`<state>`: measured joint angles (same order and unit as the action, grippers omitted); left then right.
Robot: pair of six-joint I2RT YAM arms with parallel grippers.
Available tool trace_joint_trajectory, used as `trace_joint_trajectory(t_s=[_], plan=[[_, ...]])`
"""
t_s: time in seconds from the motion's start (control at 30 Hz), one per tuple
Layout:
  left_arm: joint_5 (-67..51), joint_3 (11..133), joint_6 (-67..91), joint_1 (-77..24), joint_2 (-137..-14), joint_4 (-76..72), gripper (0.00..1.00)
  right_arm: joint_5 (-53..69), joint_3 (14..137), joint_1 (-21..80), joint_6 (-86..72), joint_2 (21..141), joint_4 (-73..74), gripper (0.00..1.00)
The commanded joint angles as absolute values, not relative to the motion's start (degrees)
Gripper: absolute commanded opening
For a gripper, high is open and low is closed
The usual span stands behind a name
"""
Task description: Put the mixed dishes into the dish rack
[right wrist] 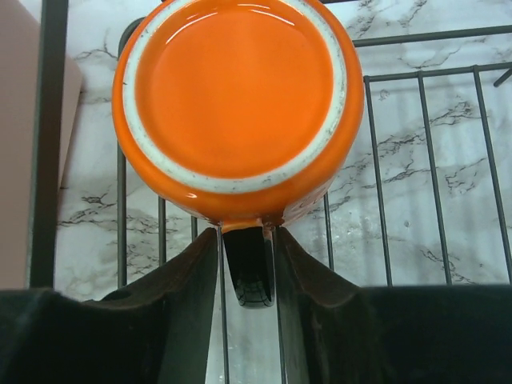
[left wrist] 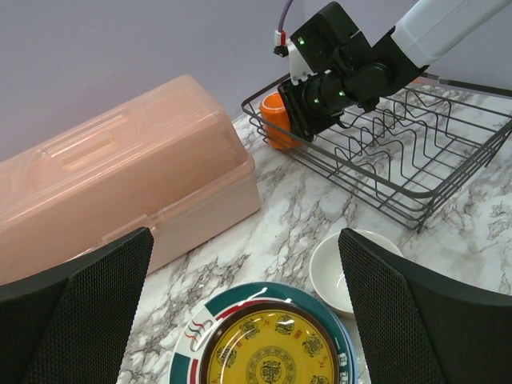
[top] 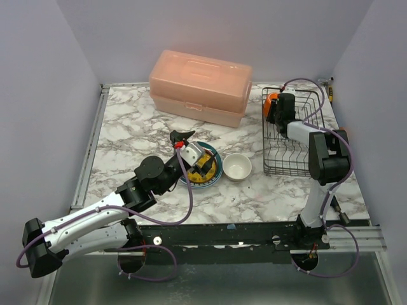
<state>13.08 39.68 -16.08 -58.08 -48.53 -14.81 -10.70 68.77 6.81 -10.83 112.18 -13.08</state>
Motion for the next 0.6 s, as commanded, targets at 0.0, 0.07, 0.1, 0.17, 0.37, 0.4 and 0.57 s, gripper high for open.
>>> trace_joint_trajectory(t_s=[0.0,0.07,0.1,0.17,0.37,0.4,0.57], plan=[[13.5,41.5,-15.4,-57.9,-49.3,-14.2,0.98,-9.2,71.5,6.8,-13.8,112.1,-10.1,0.41],[13.7,41.6,-15.3,-57.9,-49.5,-13.9,0.98,-9.6,71.8,6.8,-14.6,111.0,-8.7,0.44],[13.8,41.7,-15.3,-57.9,-49.5,-13.7,0.98,-9.9,71.9,6.8,-15.2,110.3,-7.6,0.45],[13.9,41.8,-15.2,-58.0,-49.5,-13.5,0.98,-11.2,72.1,6.9,-16.5,108.6,-5.1,0.50],[14.0,42.0,-14.8,-58.6,-49.1,-13.1,0.98,-17.0,70.0,6.9,-20.7,99.4,5.6,0.62],[14.1,42.0,-14.9,-58.7,-49.2,-13.0,0.98,-19.2,68.7,6.9,-22.4,96.9,7.6,0.62],[15.3,42.5,-15.2,-58.8,-50.3,-12.7,0.98,-15.5,58.9,7.8,-30.4,83.3,14.0,0.62]])
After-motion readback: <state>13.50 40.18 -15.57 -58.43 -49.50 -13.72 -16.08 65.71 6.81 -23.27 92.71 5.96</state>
